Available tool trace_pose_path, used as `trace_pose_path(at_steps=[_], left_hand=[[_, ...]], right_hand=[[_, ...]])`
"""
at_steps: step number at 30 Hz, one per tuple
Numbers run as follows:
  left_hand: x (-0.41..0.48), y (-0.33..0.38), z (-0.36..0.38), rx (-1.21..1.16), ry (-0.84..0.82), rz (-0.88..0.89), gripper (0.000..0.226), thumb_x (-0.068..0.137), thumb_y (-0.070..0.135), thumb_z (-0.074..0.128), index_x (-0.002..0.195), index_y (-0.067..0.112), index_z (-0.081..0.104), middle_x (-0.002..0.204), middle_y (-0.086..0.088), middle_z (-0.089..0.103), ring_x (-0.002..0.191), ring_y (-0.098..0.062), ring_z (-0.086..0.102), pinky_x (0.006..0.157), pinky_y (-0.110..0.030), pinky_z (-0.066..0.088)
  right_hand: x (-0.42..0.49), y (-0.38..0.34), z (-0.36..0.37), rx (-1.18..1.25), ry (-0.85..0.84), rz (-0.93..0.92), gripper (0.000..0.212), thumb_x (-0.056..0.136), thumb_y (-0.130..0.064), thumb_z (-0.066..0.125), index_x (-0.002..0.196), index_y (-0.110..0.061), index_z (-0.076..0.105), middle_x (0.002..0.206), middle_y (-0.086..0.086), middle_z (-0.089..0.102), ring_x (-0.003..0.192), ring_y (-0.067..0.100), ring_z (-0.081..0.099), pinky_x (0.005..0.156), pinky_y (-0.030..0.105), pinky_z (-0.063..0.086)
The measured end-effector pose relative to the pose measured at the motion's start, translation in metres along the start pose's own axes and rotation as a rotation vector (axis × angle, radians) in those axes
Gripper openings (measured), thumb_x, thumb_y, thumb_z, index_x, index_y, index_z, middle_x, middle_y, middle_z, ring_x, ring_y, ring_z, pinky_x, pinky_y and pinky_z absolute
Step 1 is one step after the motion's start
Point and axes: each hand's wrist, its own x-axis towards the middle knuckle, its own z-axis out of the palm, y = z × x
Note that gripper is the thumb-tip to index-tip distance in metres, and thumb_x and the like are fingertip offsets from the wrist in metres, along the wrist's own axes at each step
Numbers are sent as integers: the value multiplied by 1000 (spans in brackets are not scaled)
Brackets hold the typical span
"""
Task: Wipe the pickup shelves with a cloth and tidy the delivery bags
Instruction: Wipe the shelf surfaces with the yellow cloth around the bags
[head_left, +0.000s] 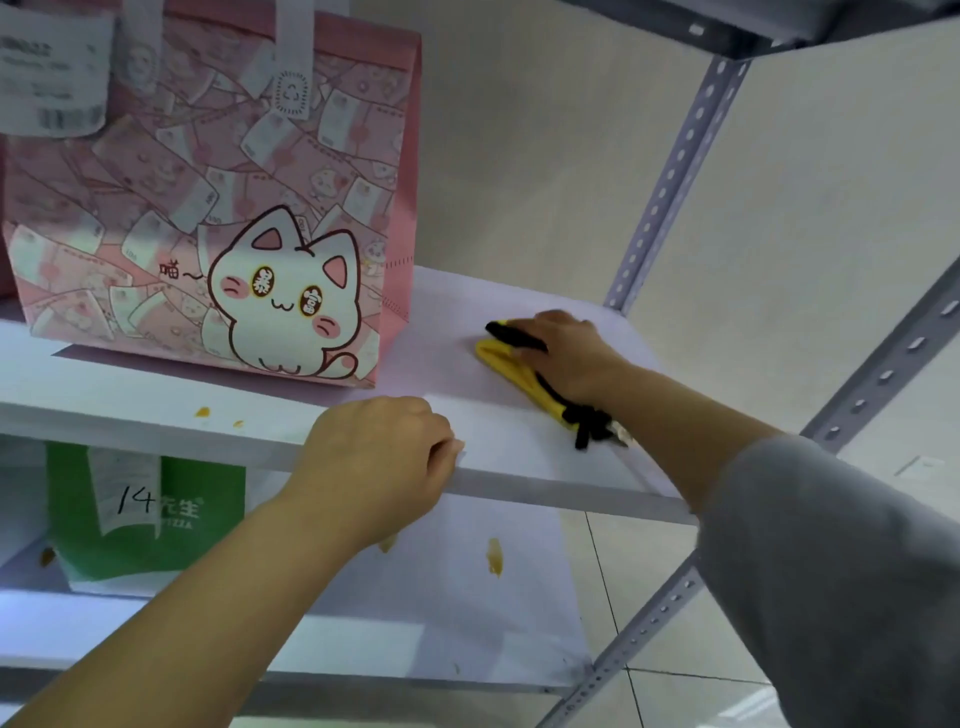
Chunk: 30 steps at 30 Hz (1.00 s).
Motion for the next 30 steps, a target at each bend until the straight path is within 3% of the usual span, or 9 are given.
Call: trace_pose_path(at_steps=[5, 8, 10, 12, 16, 19, 22, 26, 30], left_hand=[[4, -2, -4, -55, -38, -24, 30, 90, 40, 43, 81, 25, 67, 76, 6, 59, 62, -14, 41, 53, -25, 32], [7, -2, -7, -74, -99, -48, 30, 91, 41, 41, 85, 27, 66, 81, 7, 60, 64, -13, 40, 54, -26, 34], [10, -2, -9, -88, -139, -47, 29, 91, 40, 41, 83, 27, 65, 79, 7, 58, 64, -13, 41, 54, -26, 32], [11, -2, -11, -92, -171, -43, 29, 91, 39, 41, 80, 26, 64, 74, 8, 52, 63, -14, 41, 53, -26, 29], [14, 0, -15, -91, -219, -77, 27, 91, 38, 42, 79, 26, 63, 72, 9, 42, 63, -14, 39, 52, -26, 25], [15, 2, -14, -127, -224, -126, 26, 91, 37, 45, 80, 24, 65, 73, 8, 48, 63, -15, 41, 50, -26, 26], [14, 5, -15, -185, -238, -178, 27, 91, 37, 46, 89, 22, 69, 85, 5, 64, 73, -19, 57, 57, -29, 44], [14, 9, -18, -207, -265, -197, 26, 91, 35, 47, 88, 21, 68, 83, 3, 62, 74, -20, 57, 55, -28, 41], [16, 10, -15, -247, -262, -228, 23, 90, 30, 51, 86, 19, 71, 89, 4, 66, 76, -20, 61, 57, -30, 47]], right_hand=[[21, -3, 7, 42, -93, 209, 59, 82, -70, 30, 136, -48, 35, 140, 1, 41, 122, 36, 34, 104, 50, 31], [-7, -11, 7, 109, -97, 25, 60, 70, -81, 26, 128, -69, 20, 148, -14, 33, 125, 25, 28, 100, 34, 20], [-22, -13, 5, 141, -85, -123, 46, 79, -69, 29, 124, -71, 23, 150, -19, 29, 121, 21, 28, 94, 26, 15], [-19, -7, 2, 119, -90, -144, 41, 90, -55, 34, 129, -67, 26, 151, -20, 27, 121, 20, 29, 93, 26, 16], [9, -6, 2, 79, -100, 145, 44, 93, -59, 31, 137, -55, 30, 154, -14, 24, 134, 27, 24, 104, 42, 23], [17, -28, 8, 43, -93, 242, 47, 92, -59, 30, 136, -44, 36, 154, -7, 24, 131, 34, 23, 103, 45, 25], [-7, -50, 9, 32, -86, 123, 45, 93, -49, 33, 138, -43, 32, 153, -5, 26, 121, 36, 29, 96, 44, 29], [-58, -40, 6, 40, -70, -99, 51, 93, -43, 40, 142, -42, 28, 155, -7, 22, 116, 35, 33, 95, 45, 35], [-62, -21, 2, 75, -86, 124, 49, 93, -46, 37, 141, -46, 25, 156, -12, 17, 122, 32, 28, 96, 42, 31]])
